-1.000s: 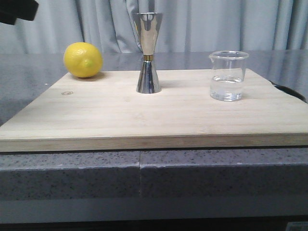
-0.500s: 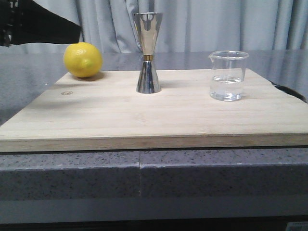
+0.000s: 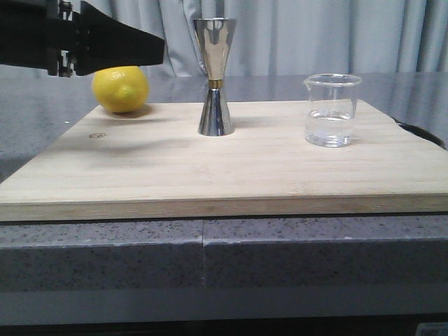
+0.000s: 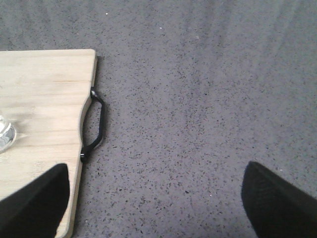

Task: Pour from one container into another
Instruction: 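Move the left gripper forward to the steel jigger's upper cup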

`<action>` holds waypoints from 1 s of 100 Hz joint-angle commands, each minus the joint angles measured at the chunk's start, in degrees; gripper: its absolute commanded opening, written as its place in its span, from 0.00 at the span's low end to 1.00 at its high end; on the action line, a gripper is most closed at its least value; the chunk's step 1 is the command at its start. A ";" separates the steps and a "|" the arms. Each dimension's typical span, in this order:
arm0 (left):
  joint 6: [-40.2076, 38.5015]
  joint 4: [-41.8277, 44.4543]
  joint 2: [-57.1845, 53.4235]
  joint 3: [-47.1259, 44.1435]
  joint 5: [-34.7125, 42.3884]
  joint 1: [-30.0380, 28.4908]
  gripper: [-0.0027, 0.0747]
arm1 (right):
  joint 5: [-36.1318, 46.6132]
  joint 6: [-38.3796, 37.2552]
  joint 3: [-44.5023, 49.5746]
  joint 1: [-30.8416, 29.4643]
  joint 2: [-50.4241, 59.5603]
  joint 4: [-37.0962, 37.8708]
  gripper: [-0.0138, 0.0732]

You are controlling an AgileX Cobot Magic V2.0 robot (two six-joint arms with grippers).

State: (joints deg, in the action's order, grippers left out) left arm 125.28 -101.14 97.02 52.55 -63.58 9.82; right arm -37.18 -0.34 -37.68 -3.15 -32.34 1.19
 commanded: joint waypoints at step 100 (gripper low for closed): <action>3.50 -5.04 12.57 17.55 -5.57 10.64 0.59 | 3.55 0.34 -2.11 -0.20 -0.65 0.19 0.89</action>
State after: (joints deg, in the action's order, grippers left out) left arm 129.06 -101.35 112.20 68.36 -65.56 19.85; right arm -37.18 -0.34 -37.68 -3.15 -32.34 1.19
